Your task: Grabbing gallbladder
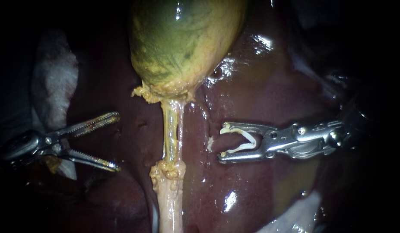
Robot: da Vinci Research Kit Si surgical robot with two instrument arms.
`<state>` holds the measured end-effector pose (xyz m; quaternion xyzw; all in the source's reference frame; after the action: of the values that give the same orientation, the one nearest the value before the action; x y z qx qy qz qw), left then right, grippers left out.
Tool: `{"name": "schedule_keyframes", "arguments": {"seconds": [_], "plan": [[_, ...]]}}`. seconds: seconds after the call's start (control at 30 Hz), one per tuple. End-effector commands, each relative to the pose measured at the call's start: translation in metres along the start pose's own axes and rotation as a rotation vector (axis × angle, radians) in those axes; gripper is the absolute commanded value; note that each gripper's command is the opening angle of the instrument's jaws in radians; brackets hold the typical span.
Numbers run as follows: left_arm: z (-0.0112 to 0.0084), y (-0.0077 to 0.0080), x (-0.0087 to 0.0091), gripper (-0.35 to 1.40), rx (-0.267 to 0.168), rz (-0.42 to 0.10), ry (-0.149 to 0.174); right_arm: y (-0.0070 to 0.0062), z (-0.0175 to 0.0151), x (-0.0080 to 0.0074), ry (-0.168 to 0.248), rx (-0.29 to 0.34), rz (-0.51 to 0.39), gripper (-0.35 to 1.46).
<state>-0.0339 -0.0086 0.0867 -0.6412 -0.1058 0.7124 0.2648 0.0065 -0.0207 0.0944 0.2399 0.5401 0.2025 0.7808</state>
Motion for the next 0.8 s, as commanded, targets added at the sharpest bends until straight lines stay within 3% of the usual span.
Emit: {"name": "schedule_keyframes", "arguments": {"seconds": [0.03, 0.23, 0.47, 0.63, 0.8], "plan": [[0.0, 0.0, 0.0, 1.02, 0.001, 0.0, 0.0, 0.0, 0.0, 0.0, 0.0, 0.0, 0.0, 0.6], [-0.0003, -0.0001, 0.0003, 1.07, -0.003, -0.002, 0.0, 0.0, 0.0, 0.0, 0.0, 0.0, 0.006, 0.6], [-0.0014, -0.0011, 0.0014, 1.07, 0.039, -0.01, -0.004, 0.0, 0.0, 0.0, 0.0, 0.0, 0.006, 0.6], [-0.0017, -0.002, 0.0017, 1.02, 0.1, -0.048, -0.008, 0.0, 0.0, 0.0, 0.0, 0.0, 0.006, 0.6], [-0.0019, -0.0031, 0.002, 0.97, 0.132, -0.075, -0.008, 0.0, 0.0001, -0.0001, 0.0, 0.0, 0.011, 0.6]]}}
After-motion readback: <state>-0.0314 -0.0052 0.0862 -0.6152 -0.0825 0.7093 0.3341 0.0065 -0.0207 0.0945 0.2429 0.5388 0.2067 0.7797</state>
